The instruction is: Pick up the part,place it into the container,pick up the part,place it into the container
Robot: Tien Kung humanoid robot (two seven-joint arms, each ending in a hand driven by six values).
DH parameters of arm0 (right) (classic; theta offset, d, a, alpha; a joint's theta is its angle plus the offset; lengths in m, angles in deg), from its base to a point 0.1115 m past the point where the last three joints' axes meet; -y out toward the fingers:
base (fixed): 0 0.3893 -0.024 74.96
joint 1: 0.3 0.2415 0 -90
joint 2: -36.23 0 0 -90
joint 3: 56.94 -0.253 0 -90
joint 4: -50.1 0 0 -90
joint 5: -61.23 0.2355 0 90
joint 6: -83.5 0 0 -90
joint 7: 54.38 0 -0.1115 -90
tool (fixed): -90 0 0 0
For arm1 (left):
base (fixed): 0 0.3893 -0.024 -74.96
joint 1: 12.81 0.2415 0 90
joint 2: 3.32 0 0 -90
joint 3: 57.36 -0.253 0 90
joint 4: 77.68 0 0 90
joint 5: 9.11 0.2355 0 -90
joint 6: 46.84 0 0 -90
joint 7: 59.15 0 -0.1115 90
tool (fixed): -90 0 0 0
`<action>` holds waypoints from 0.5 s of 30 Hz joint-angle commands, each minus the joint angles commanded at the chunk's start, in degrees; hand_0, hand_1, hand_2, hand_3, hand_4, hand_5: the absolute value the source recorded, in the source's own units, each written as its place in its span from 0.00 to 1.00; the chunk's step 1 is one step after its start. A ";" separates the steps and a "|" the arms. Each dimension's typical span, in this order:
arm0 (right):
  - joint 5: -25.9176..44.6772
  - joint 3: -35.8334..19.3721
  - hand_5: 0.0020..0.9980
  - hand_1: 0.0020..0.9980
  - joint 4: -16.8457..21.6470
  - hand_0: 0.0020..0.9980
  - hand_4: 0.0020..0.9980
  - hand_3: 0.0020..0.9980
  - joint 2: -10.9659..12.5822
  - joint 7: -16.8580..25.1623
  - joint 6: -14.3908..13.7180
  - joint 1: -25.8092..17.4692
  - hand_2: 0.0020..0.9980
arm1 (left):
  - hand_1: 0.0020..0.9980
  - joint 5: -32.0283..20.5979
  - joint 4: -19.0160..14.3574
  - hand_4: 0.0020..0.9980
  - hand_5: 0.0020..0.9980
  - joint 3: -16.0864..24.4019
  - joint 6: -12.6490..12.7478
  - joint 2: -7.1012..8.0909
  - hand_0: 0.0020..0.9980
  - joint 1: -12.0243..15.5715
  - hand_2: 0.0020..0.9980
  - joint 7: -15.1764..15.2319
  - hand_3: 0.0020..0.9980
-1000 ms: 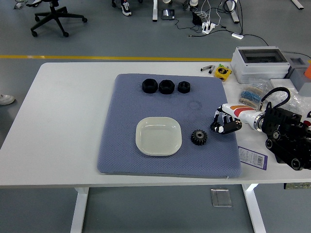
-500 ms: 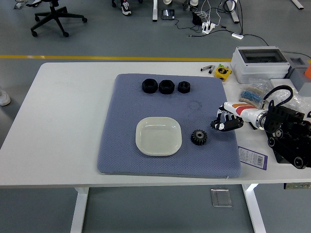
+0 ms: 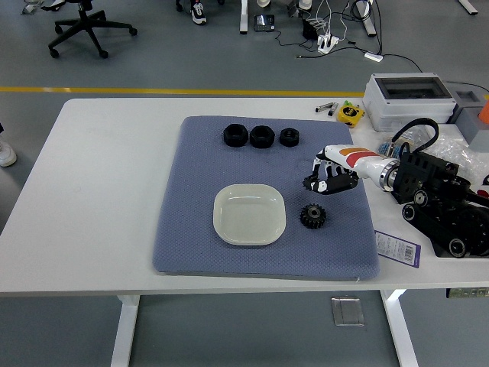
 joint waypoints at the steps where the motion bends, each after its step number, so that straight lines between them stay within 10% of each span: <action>1: -0.47 0.03 0.45 0.14 1.42 0.14 0.67 0.35 -0.04 -0.20 0.12 0.10 0.25 | 0.88 -0.09 0.00 0.56 0.68 -0.08 0.01 0.02 0.88 0.02 0.90 0.03 0.62; 6: -2.28 2.03 0.41 0.16 7.61 0.15 0.70 0.38 -2.05 -1.11 1.09 1.24 0.27 | 0.88 -0.13 0.00 0.56 0.68 -0.20 0.22 0.05 0.88 0.06 0.90 0.04 0.62; 15: -9.16 5.01 0.38 0.26 6.27 0.20 0.86 0.46 -8.51 -3.51 6.14 5.12 0.44 | 0.88 1.05 0.00 0.56 0.69 0.17 0.93 -0.14 0.88 -0.81 0.90 -0.03 0.62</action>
